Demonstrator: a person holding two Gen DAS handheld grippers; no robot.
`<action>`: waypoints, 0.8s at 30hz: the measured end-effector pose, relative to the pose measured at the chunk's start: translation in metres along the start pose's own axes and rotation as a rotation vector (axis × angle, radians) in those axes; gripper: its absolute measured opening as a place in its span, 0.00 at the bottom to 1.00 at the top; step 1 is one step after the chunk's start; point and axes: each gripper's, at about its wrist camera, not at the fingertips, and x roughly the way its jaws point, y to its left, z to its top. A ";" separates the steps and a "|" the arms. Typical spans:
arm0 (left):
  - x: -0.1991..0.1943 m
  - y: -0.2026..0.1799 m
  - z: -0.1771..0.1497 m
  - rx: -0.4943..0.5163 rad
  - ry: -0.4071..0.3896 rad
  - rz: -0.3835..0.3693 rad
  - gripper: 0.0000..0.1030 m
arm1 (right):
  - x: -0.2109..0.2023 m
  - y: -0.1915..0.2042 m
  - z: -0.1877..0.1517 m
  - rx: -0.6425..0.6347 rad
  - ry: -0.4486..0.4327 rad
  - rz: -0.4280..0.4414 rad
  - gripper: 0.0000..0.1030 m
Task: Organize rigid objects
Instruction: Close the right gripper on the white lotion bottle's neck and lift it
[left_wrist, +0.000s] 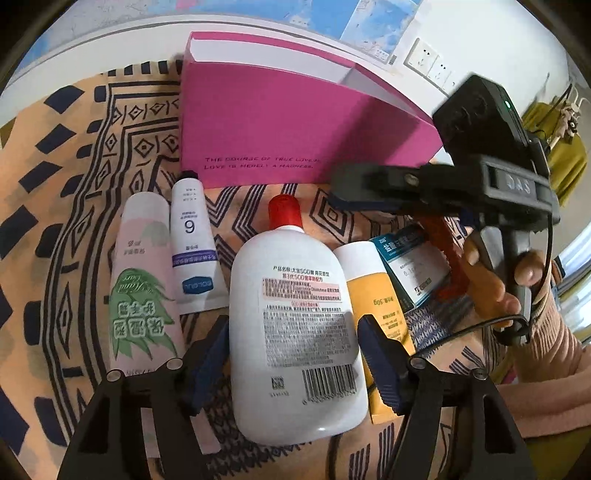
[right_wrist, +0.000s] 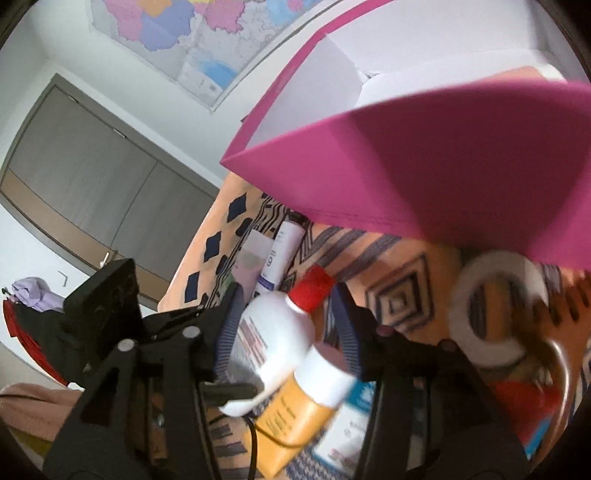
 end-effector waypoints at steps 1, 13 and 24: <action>-0.003 -0.001 -0.002 0.001 0.000 0.021 0.68 | 0.005 0.001 0.002 0.003 0.007 -0.026 0.50; -0.047 0.003 -0.027 -0.040 0.006 0.100 0.69 | 0.035 -0.004 0.001 0.064 0.046 -0.136 0.48; -0.033 -0.004 -0.038 -0.122 0.072 0.038 0.67 | 0.023 -0.014 -0.009 0.108 0.004 -0.096 0.35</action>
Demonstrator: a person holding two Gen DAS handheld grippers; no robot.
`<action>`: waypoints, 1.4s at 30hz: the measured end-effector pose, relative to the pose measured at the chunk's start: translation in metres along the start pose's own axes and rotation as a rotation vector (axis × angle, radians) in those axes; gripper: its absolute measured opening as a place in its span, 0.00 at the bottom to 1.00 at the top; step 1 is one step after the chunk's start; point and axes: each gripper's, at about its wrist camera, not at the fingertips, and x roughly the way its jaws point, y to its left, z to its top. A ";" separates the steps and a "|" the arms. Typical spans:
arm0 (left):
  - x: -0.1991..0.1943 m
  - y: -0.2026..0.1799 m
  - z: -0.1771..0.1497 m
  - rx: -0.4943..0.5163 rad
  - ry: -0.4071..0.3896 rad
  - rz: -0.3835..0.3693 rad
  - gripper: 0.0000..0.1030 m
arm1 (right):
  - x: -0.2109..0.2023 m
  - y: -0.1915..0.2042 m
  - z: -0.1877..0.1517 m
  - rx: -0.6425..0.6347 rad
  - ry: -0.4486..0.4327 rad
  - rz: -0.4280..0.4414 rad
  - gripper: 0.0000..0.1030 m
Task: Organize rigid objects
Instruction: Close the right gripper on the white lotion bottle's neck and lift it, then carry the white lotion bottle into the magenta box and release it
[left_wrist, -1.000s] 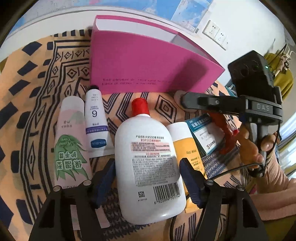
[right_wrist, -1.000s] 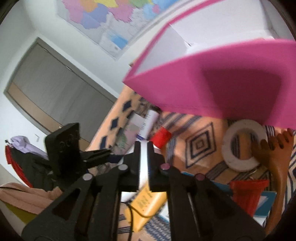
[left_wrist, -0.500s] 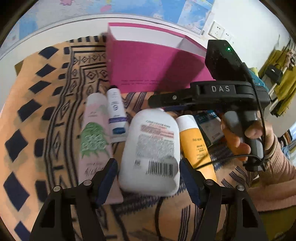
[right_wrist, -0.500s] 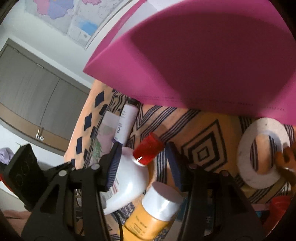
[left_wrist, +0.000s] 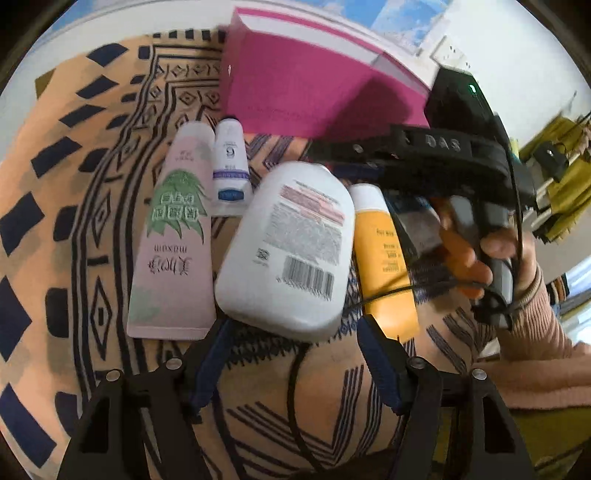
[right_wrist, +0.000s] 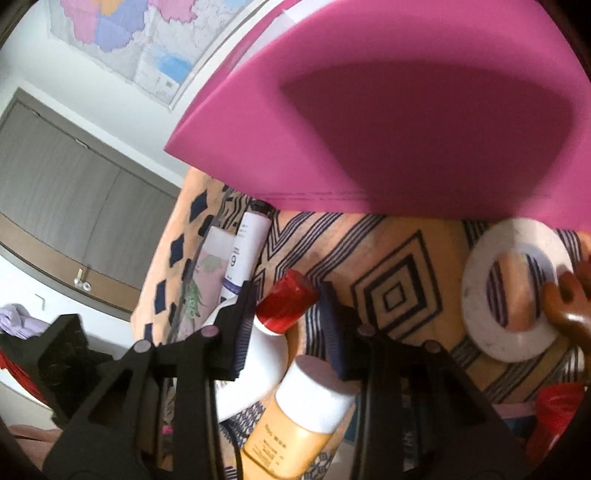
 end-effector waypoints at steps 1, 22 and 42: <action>0.000 0.001 0.001 -0.009 -0.003 0.000 0.65 | -0.004 -0.002 -0.002 0.003 -0.007 0.006 0.35; 0.004 0.002 0.045 -0.089 -0.074 -0.033 0.58 | -0.047 0.006 -0.024 0.009 -0.138 0.020 0.30; 0.007 0.000 0.027 -0.114 0.018 -0.077 0.48 | -0.074 0.007 -0.029 0.048 -0.225 0.036 0.28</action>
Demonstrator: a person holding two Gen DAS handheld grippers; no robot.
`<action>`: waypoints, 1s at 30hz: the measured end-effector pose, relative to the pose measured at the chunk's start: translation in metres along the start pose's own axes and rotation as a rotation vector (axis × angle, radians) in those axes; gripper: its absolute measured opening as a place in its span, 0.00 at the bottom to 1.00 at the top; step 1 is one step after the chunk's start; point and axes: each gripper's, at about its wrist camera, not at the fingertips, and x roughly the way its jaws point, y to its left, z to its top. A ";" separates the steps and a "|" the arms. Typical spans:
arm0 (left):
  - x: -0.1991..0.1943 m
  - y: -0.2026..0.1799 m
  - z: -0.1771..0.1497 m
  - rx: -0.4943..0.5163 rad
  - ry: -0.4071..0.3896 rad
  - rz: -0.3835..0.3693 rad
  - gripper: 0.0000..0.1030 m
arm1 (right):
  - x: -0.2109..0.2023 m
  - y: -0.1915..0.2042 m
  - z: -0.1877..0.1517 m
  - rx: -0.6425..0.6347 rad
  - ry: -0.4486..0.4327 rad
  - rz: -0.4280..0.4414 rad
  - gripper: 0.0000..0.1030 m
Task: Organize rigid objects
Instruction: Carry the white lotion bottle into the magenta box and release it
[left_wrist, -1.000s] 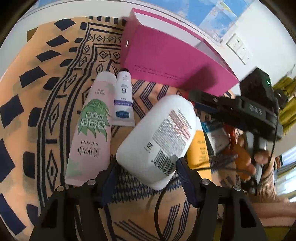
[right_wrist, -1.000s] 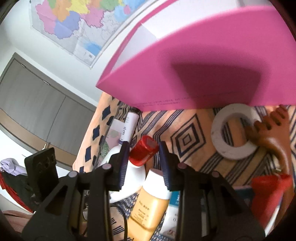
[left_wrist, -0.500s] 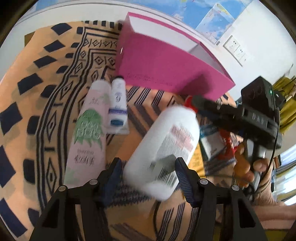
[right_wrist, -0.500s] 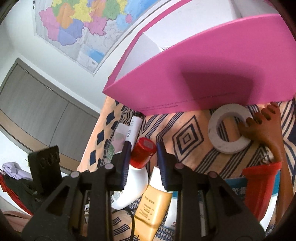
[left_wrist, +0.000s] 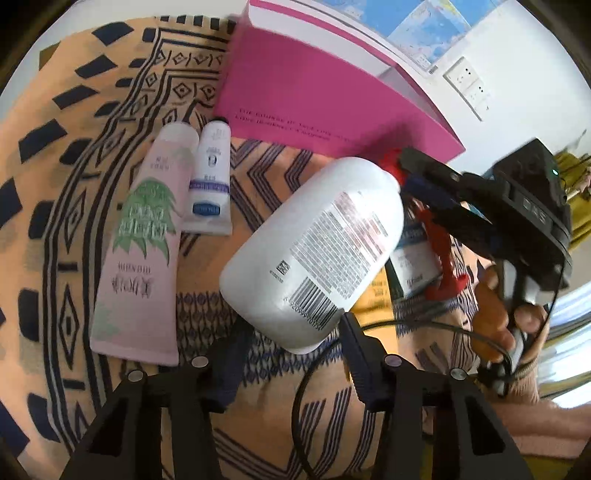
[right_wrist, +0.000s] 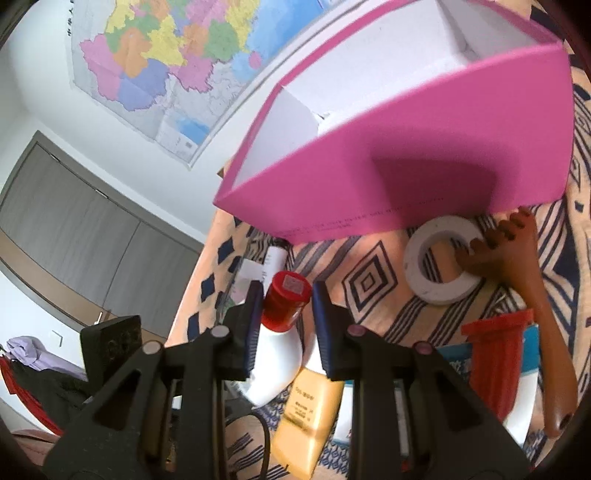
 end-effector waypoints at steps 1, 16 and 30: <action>0.000 -0.002 0.003 0.004 -0.004 0.010 0.47 | -0.003 0.003 0.000 -0.012 -0.007 -0.006 0.28; -0.046 -0.051 0.103 0.135 -0.126 0.079 0.46 | -0.052 0.052 0.060 -0.087 -0.201 0.034 0.27; -0.019 -0.053 0.206 0.167 -0.069 0.168 0.48 | -0.033 0.016 0.133 0.026 -0.216 0.025 0.28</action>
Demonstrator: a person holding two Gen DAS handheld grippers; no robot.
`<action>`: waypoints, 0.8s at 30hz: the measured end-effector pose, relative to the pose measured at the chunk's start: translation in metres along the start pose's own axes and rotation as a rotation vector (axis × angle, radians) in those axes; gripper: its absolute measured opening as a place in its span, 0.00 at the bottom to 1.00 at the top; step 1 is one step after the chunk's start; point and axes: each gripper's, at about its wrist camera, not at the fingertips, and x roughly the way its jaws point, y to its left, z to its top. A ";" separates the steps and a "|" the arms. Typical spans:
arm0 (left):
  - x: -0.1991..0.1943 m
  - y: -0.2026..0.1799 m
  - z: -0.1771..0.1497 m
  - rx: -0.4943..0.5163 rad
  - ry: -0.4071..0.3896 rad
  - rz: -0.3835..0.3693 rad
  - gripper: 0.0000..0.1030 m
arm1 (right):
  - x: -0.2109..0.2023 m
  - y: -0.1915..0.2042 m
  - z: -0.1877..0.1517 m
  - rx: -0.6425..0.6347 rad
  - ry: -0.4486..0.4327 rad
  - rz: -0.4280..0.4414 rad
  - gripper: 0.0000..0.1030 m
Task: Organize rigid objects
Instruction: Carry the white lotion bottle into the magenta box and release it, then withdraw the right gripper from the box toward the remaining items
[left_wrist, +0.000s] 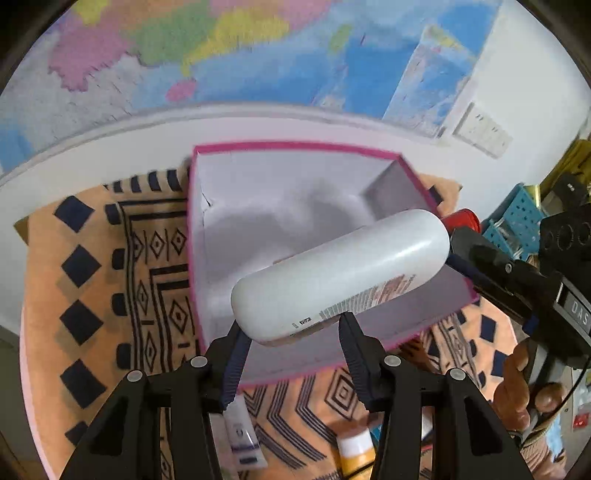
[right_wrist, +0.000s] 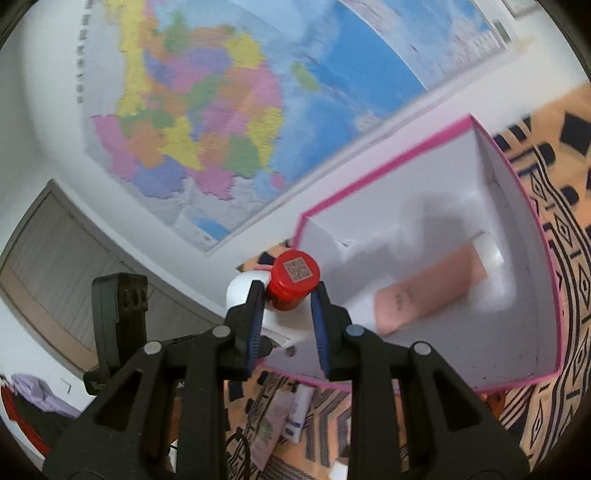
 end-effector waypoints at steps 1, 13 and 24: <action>0.010 0.002 0.004 -0.005 0.021 0.004 0.48 | 0.004 -0.006 0.001 0.015 0.007 -0.016 0.28; 0.049 0.015 0.022 -0.069 0.051 0.023 0.47 | 0.045 -0.036 0.005 0.010 0.101 -0.184 0.28; -0.019 0.017 -0.022 -0.028 -0.174 -0.069 0.76 | 0.005 -0.012 -0.014 -0.141 0.086 -0.145 0.37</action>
